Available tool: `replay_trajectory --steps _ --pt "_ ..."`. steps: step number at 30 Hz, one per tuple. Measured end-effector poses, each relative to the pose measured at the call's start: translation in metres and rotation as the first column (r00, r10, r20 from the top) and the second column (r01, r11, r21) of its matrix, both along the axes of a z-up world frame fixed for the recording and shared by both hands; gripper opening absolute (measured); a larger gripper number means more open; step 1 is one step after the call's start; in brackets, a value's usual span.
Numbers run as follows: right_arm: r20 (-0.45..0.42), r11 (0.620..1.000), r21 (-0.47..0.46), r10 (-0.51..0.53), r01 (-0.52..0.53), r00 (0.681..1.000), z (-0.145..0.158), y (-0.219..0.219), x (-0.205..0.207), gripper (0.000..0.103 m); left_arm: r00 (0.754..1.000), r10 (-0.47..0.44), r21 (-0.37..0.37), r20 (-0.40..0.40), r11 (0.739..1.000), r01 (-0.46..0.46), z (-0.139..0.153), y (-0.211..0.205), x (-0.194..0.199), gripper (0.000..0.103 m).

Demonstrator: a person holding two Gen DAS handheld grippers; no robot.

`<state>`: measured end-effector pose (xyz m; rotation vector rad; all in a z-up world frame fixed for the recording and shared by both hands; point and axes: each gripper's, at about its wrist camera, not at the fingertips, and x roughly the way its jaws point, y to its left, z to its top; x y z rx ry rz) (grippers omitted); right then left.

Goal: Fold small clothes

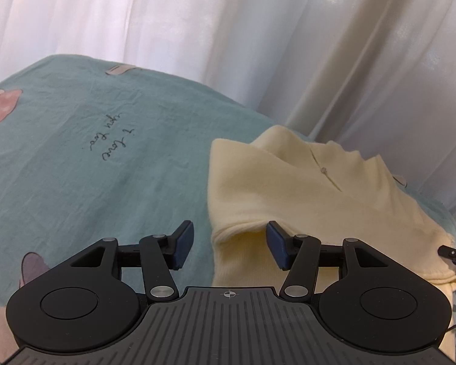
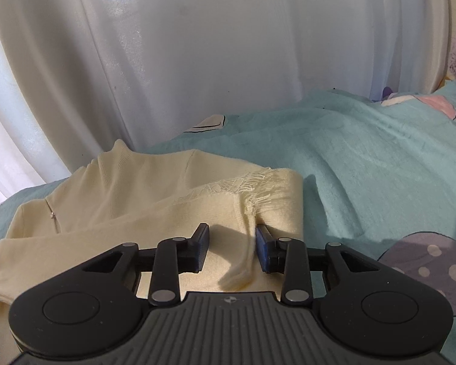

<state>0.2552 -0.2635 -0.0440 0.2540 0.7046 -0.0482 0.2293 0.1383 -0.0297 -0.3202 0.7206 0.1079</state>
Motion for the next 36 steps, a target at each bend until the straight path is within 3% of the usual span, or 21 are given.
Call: replay_trajectory --steps 1,3,6,10,12,14,16,19,21,24,26,29,32,36 --pt "0.005 0.999 -0.018 0.026 -0.026 1.000 0.001 0.003 0.001 0.004 1.000 0.000 0.009 0.011 1.000 -0.001 0.004 0.000 0.001 0.059" --pt "0.043 0.997 -0.069 0.040 -0.037 0.998 0.007 0.011 -0.004 0.003 0.999 -0.002 0.024 0.033 1.000 0.002 0.010 -0.001 0.003 0.060" --pt "0.121 0.967 -0.253 -0.012 0.042 0.993 0.020 0.019 -0.011 0.003 0.998 -0.008 0.047 0.059 0.999 0.006 0.017 -0.002 0.009 0.061" --pt "0.071 0.962 -0.250 -0.090 0.105 0.993 0.014 0.005 0.000 0.005 0.998 -0.030 0.066 0.049 0.997 0.027 0.015 -0.009 0.019 0.061" --pt "0.104 0.959 -0.255 -0.098 0.122 0.990 0.016 0.007 -0.007 0.024 0.997 -0.065 0.064 0.041 0.996 0.062 0.012 -0.015 0.022 0.061" --pt "0.205 0.965 -0.247 -0.039 0.090 0.978 0.023 0.017 -0.022 0.045 0.993 -0.111 0.060 0.034 0.992 0.109 0.008 -0.023 0.026 0.060" --pt "0.224 0.976 -0.218 0.054 -0.003 0.973 0.025 0.029 -0.026 0.047 0.988 -0.154 0.050 0.027 0.987 0.153 0.003 -0.032 0.032 0.059" --pt "0.161 0.961 -0.223 0.203 -0.164 0.966 0.020 0.059 -0.018 0.042 0.977 -0.214 0.028 -0.012 0.976 0.215 -0.008 -0.045 0.048 0.055" --pt "0.106 0.949 -0.217 0.254 -0.227 0.961 0.011 0.073 -0.006 0.017 0.975 -0.218 0.037 -0.035 0.975 0.220 -0.015 -0.052 0.056 0.053" --pt "0.025 0.952 -0.202 0.239 -0.229 0.971 -0.008 0.082 0.013 0.009 0.972 -0.234 0.118 -0.030 0.965 0.236 -0.018 -0.063 0.062 0.053" --pt "0.039 0.938 -0.265 0.244 -0.225 0.969 -0.011 0.089 0.021 0.009 0.968 -0.249 0.167 -0.033 0.954 0.251 -0.021 -0.070 0.068 0.053" --pt "0.034 0.942 -0.268 0.219 -0.202 0.975 -0.010 0.089 0.037 0.009 0.967 -0.254 0.208 -0.026 0.945 0.254 -0.024 -0.076 0.076 0.055" --pt "0.011 0.956 -0.219 0.203 -0.196 0.979 -0.004 0.081 0.040 0.008 0.971 -0.237 0.180 -0.028 0.954 0.238 -0.021 -0.073 0.075 0.055" --pt "0.038 0.970 -0.153 0.198 -0.190 0.980 0.008 0.066 0.002 0.010 0.967 -0.253 0.130 -0.031 0.958 0.255 -0.011 -0.065 0.052 0.056"
